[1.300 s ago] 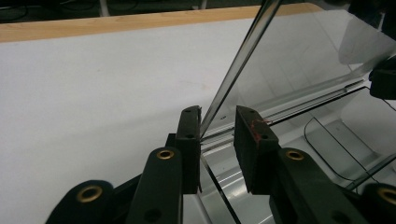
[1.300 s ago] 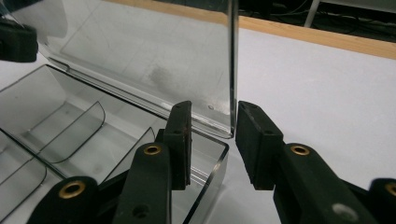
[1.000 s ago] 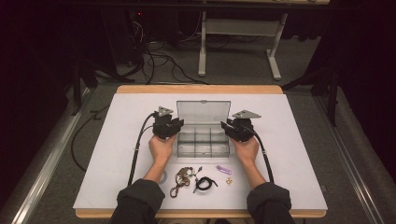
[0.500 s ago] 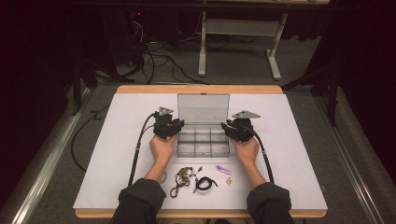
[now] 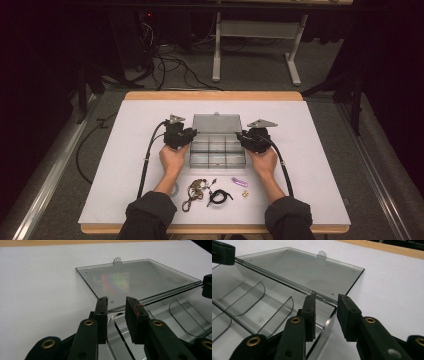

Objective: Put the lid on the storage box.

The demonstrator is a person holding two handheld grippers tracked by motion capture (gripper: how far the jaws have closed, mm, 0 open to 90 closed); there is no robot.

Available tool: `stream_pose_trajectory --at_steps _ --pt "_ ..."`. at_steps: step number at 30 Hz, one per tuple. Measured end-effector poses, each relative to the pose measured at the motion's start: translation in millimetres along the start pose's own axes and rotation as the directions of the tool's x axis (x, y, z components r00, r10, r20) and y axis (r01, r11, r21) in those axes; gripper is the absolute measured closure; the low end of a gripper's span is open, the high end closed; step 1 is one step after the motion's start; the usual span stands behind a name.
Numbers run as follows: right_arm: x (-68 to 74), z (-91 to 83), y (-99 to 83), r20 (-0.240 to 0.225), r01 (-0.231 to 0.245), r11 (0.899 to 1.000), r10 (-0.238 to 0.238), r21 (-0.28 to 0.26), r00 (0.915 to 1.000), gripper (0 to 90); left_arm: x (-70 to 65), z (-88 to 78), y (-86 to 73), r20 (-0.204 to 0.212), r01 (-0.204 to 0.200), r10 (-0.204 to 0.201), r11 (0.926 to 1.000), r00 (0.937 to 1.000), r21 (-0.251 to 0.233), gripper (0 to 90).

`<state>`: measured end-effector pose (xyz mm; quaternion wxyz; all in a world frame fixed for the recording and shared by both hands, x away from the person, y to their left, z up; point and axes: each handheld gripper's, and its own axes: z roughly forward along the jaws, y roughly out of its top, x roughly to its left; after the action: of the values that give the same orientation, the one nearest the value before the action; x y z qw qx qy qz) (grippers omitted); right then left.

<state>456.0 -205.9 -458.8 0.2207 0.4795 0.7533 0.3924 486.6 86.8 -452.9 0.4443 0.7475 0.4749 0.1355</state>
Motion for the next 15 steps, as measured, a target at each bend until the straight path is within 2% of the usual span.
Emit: stream_pose_trajectory --at_steps 8,13,15 --pt "1.4 -10.5 3.2 -0.016 0.013 1.000 -0.013 -0.018 0.9998 66.3 -2.8 -12.4 4.0 0.019 -0.011 0.012 0.9997 0.9998 -0.020 66.9" --pt "2.4 -21.9 5.3 -0.028 0.031 0.999 -0.031 -0.015 0.9991 62.4 -5.6 -27.6 5.7 0.016 -0.063 0.063 0.9978 0.9979 -0.021 60.9" --pt "1.7 -26.9 3.5 -0.031 0.029 1.000 -0.028 0.007 0.9991 61.2 -6.2 -36.6 4.9 0.023 -0.081 0.081 0.9966 0.9964 -0.016 56.8"
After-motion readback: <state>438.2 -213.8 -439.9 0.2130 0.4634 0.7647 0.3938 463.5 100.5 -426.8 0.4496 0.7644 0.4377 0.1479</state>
